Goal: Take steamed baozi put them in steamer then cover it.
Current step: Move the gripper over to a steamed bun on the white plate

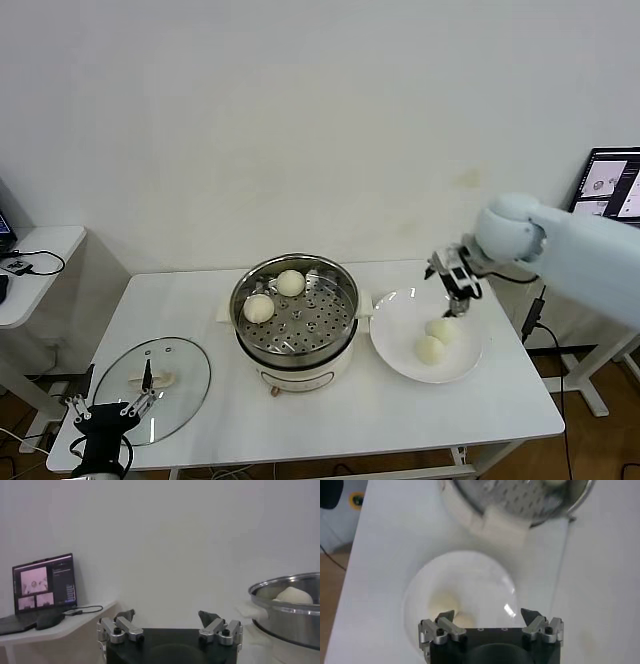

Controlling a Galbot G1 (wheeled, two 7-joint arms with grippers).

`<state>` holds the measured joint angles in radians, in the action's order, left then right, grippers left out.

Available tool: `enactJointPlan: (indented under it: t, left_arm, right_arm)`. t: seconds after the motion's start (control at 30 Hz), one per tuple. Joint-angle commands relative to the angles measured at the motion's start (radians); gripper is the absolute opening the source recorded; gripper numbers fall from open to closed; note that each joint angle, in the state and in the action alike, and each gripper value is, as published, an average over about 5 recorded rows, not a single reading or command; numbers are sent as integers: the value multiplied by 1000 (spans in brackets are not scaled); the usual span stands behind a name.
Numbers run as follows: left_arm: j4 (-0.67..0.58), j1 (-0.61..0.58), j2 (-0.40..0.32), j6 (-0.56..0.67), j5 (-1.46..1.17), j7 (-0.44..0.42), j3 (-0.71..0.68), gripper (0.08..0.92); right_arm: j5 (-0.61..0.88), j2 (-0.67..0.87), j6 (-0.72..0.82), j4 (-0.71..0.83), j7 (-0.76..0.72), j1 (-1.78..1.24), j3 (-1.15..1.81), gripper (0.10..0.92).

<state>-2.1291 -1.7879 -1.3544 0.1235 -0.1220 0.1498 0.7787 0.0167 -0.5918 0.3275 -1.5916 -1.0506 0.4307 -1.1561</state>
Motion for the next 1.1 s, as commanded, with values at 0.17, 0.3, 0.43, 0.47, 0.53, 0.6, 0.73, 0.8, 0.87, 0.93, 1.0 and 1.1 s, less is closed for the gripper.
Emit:
enactJointPlan:
  t: [0.17,0.3,0.43,0.47,0.53,0.6,0.73,0.8,0.87,0.93,1.0,1.1]
  left_arm:
    - [6,2,-4,-5,7,-1,0,823]
    - [10,0,-4,-5,7,-1,0,823]
    - [13,1,-3,-4,7,-1,4,823]
    - [14,1,-3,-4,6,-1,5,823]
    - [14,2,-3,-4,6,-2,6,823]
    - [15,2,-4,-4,6,-2,7,823]
    - [21,1,-3,-3,4,-1,12,823]
    - [24,2,-3,-3,3,-1,15,823]
    - [27,4,-2,-3,2,-1,17,823]
    - [30,6,-2,-2,1,-1,18,823]
    - [33,8,-2,-2,1,-1,18,823]
    - [36,10,-3,-2,0,-1,17,823]
  right_arm:
    - [-145,41,-33,67,26,-335,196,823]
    - [-152,21,-34,95,28,-398,223,823]
    - [-159,-10,-42,123,41,-432,232,823]
    - [-160,-21,-43,132,45,-437,236,823]
    - [-160,-41,-44,149,51,-445,244,823]
    - [-161,-60,-45,167,56,-450,249,823]
    - [-163,-97,-52,202,68,-455,255,823]
    - [-164,-112,-53,216,71,-456,257,823]
    - [-166,-123,-53,227,73,-457,258,823]
    - [-170,-133,-54,238,76,-457,257,823]
    - [-178,-142,-56,251,81,-458,257,823]
    - [-186,-155,-58,268,87,-461,261,822]
